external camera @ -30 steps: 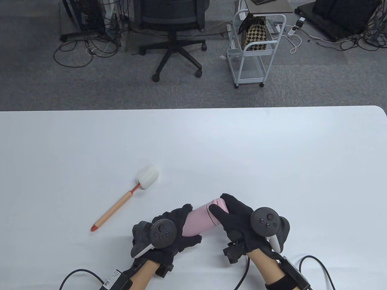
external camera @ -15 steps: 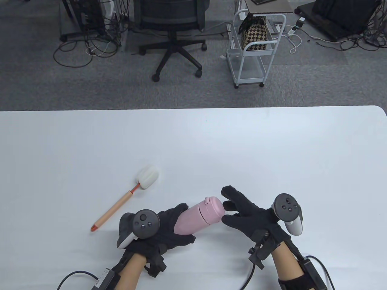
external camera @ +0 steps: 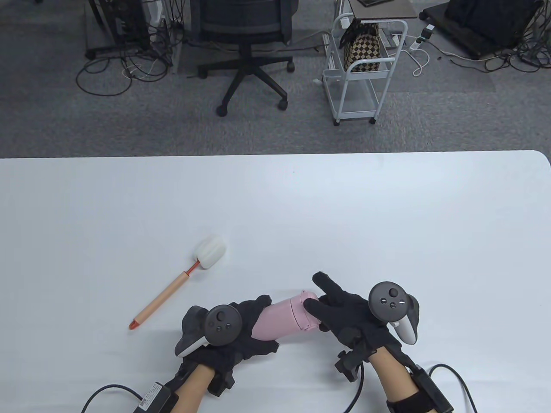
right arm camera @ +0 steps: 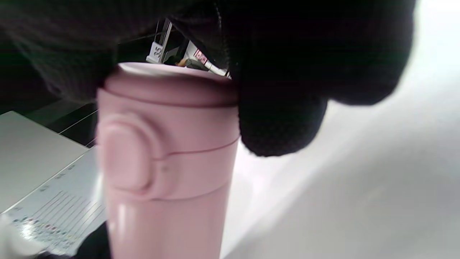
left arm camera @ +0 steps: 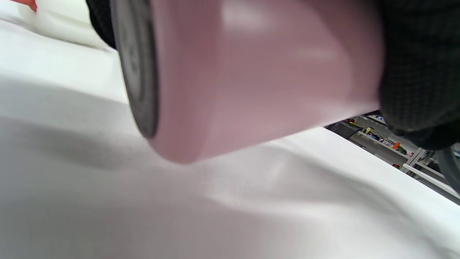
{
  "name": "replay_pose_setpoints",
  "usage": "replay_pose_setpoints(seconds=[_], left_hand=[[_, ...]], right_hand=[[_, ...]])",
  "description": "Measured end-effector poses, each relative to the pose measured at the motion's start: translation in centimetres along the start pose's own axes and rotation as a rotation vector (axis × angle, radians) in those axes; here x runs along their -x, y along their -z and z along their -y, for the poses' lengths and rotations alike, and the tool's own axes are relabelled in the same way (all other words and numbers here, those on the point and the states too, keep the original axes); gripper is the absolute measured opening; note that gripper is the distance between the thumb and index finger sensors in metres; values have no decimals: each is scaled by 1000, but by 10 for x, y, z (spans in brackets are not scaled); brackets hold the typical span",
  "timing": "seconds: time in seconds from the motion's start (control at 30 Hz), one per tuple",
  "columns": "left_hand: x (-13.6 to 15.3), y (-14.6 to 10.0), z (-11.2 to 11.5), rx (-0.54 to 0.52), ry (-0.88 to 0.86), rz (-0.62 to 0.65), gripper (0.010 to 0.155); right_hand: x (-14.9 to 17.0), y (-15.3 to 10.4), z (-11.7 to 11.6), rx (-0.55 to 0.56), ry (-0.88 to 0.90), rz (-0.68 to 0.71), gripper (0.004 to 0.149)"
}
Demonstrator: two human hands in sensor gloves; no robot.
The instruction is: Insert cup brush into the thermos (Clean the thermos with cup brush)
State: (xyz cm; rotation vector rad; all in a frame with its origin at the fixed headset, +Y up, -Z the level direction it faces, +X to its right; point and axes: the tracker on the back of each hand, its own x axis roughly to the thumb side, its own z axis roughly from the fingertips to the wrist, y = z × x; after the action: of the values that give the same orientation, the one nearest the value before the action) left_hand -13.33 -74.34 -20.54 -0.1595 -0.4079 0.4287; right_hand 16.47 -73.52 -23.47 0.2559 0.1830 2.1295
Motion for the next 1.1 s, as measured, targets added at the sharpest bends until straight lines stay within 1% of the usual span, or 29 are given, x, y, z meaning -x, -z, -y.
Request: replay_pose_setpoints(seconds=[0.13,0.2,0.27,0.33,0.4,0.47,0.53,0.6,0.67,0.77,0.83,0.9,0.93,1.0,1.07,1.1], left_hand=[[-4,0,0,-43,57,-10,88],[-5,0,0,-53,72,-16,88],[-2,1,-1,-47,20,-11,88],[2,1,-4,-52,-36,-20,88],[8,0,-7,-59,-90,-25,88],[16,0,-9,-28,-148,-12,88],[20,-1,-10,-13,-170,-12,88],[22,-1,-11,-2,-174,-6,88],[23,0,-11,12,-177,11,87],[22,0,-11,37,-185,26,87],[21,0,-10,53,-185,41,87],[19,0,-8,69,-180,50,87],[18,0,-8,73,-172,54,87],[17,-2,-9,69,-145,46,87],[18,-1,-9,66,-143,41,87],[18,-1,-9,73,-152,39,87]], right_hand=[[1,0,-3,73,-19,-71,88],[1,0,-5,93,-22,-84,87],[0,-2,-3,98,-19,-83,87],[-1,-5,-1,143,25,-69,87],[-1,-6,3,149,67,-51,90],[3,-2,7,81,127,11,88],[8,4,7,-44,218,82,88],[11,7,8,-129,251,105,90],[9,8,9,-164,282,165,93],[3,8,9,-222,279,217,101],[-1,8,6,-290,267,240,101],[-5,8,2,-344,240,247,98],[-6,8,1,-355,218,246,96],[-8,8,-3,-339,178,249,92],[-9,7,-4,-289,157,239,88],[-9,7,-3,-243,145,241,87]])
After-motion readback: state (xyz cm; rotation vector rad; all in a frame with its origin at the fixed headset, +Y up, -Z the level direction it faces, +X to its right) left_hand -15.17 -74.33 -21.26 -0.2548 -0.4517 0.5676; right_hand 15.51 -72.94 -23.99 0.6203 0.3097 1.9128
